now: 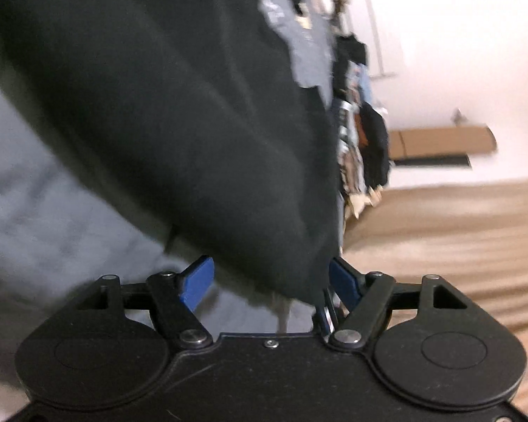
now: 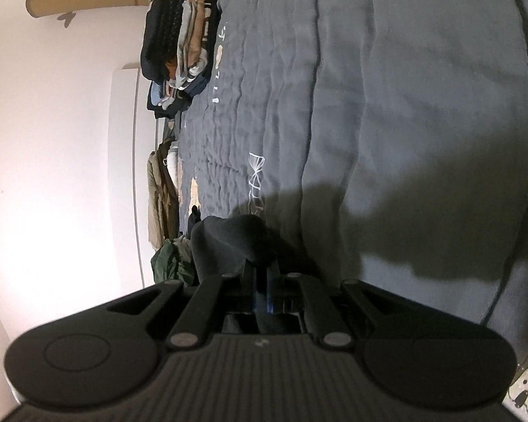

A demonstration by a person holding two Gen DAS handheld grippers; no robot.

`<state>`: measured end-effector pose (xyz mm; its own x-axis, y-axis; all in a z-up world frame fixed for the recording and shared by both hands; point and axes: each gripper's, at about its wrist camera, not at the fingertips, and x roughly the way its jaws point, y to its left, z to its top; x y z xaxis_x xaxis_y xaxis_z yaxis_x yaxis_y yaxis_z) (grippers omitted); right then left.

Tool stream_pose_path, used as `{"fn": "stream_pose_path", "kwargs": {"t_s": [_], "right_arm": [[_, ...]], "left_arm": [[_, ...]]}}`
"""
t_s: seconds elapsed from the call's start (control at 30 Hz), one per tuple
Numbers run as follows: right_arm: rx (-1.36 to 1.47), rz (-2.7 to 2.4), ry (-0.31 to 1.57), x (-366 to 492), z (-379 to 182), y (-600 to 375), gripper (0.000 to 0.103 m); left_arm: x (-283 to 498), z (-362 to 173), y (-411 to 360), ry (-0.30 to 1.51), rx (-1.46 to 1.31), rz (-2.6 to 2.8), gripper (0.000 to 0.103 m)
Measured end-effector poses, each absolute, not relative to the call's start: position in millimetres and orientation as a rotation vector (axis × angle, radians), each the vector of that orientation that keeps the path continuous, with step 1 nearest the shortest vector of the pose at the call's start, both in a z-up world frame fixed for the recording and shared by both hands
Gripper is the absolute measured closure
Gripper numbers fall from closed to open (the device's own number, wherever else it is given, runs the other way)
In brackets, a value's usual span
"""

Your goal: Fold clothes

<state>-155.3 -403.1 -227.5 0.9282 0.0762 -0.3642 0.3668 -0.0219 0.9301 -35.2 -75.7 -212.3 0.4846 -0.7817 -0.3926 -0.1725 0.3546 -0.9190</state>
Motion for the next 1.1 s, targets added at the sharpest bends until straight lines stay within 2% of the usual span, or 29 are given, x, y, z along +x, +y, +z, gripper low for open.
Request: {"fn": "stream_pose_path", "kwargs": {"t_s": [0.1,0.17,0.2,0.23,0.33,0.5,0.6,0.67,0.77,0.83,0.87,0.97,1.03,1.1], "right_arm": [[1.600,-0.247,0.351,-148,-232,-404,0.098],[1.596,-0.254,0.348,-145,-233,-405,0.098],[1.597,-0.258,0.345,-143,-233,-405,0.098],[1.604,-0.262,0.343,-142,-234,-405,0.098],[1.635,-0.261,0.337,-140,-238,-406,0.098],[1.552,-0.165,0.299,-143,-216,-401,0.098],[1.467,-0.157,0.311,-140,-209,-402,0.098],[1.408,-0.201,0.396,-135,-209,-408,0.098],[1.452,-0.229,0.468,-136,-219,-416,0.095],[1.435,-0.230,0.483,-141,-214,-415,0.092],[1.408,-0.230,0.488,-144,-207,-414,0.091],[1.339,-0.236,0.451,-158,-186,-414,0.087],[1.300,-0.230,0.428,-167,-175,-414,0.071],[1.278,-0.225,0.437,-169,-172,-413,0.063]], "left_arm": [[-27,-230,-79,1.008,-1.244,-0.426,0.032],[-22,-239,-74,0.993,-1.258,-0.364,0.039],[-20,-244,-69,0.977,-1.270,-0.333,0.070],[-20,-246,-61,0.944,-1.282,-0.323,0.087],[-25,-236,-38,0.826,-1.258,-0.377,0.092],[-36,-216,-19,0.729,-1.164,-0.447,0.093],[-30,-216,-25,0.763,-1.122,-0.482,0.091],[-22,-224,-30,0.867,-1.082,-0.475,0.085],[-28,-222,-29,0.916,-1.029,-0.444,0.067],[-43,-212,-19,0.888,-0.967,-0.414,0.041],[-46,-208,-7,0.874,-0.970,-0.385,0.037],[-54,-197,28,0.831,-0.980,-0.298,0.036],[-59,-189,51,0.801,-0.985,-0.241,0.035],[-61,-184,71,0.771,-0.981,-0.160,0.032]]}}
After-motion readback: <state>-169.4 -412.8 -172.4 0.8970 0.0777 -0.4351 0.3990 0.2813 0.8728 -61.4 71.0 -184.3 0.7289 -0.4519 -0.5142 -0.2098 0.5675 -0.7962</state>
